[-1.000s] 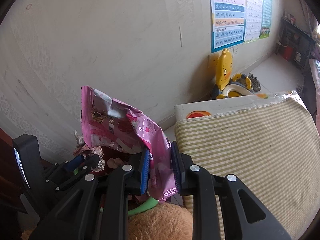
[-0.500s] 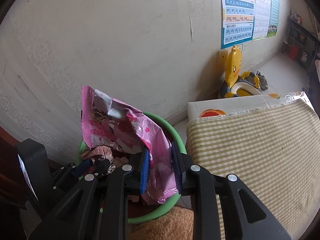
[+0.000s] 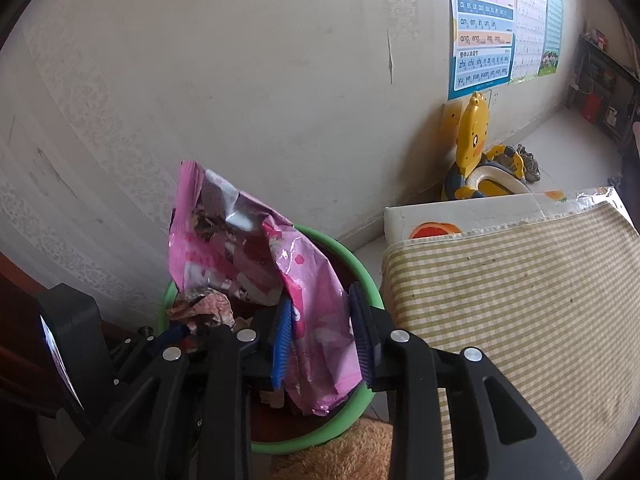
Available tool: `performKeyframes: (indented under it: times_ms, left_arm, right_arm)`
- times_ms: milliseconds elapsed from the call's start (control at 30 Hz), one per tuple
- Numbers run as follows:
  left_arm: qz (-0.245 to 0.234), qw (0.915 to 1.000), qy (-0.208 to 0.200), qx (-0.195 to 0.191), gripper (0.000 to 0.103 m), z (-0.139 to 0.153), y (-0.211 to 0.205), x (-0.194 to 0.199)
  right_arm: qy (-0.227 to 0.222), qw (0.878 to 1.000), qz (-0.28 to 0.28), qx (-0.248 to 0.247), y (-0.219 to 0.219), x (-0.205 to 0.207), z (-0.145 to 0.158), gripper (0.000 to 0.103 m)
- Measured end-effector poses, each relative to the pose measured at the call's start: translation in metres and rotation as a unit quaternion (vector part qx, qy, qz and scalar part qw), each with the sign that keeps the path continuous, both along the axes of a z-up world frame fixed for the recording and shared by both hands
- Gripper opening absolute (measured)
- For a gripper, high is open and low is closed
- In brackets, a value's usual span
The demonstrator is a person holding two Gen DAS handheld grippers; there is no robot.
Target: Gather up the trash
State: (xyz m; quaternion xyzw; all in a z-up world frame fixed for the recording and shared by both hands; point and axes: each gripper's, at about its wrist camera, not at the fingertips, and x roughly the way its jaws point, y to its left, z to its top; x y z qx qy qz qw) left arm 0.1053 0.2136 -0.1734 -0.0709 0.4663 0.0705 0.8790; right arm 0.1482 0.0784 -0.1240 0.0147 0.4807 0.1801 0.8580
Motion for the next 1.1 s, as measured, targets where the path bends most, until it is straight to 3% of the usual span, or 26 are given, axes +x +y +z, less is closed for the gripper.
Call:
performKeyframes:
  times_ms: [400,800,867,1100]
  left_arm:
    - [0.011,0.9999,-0.006,0.010,0.064,0.005,0.003,-0.003]
    - [0.004,0.9998,-0.003,0.022,0.066,0.007,-0.002,-0.005]
    - [0.003,0.9997,-0.006,0.024,0.071,0.008,-0.003,-0.006]
    - [-0.005,0.9991,-0.023,0.035,0.074,0.024,-0.016,-0.011]
  right_arm:
    - [0.005,1.000,-0.001,0.005,0.002,-0.003,-0.002,0.046]
    - [0.002,1.000,-0.016,0.008,-0.012,-0.009,0.002,0.048]
    - [0.001,1.000,-0.021,0.009,-0.017,-0.011,0.003,0.048]
    - [-0.008,0.999,-0.042,0.018,-0.039,-0.018,0.011,0.054]
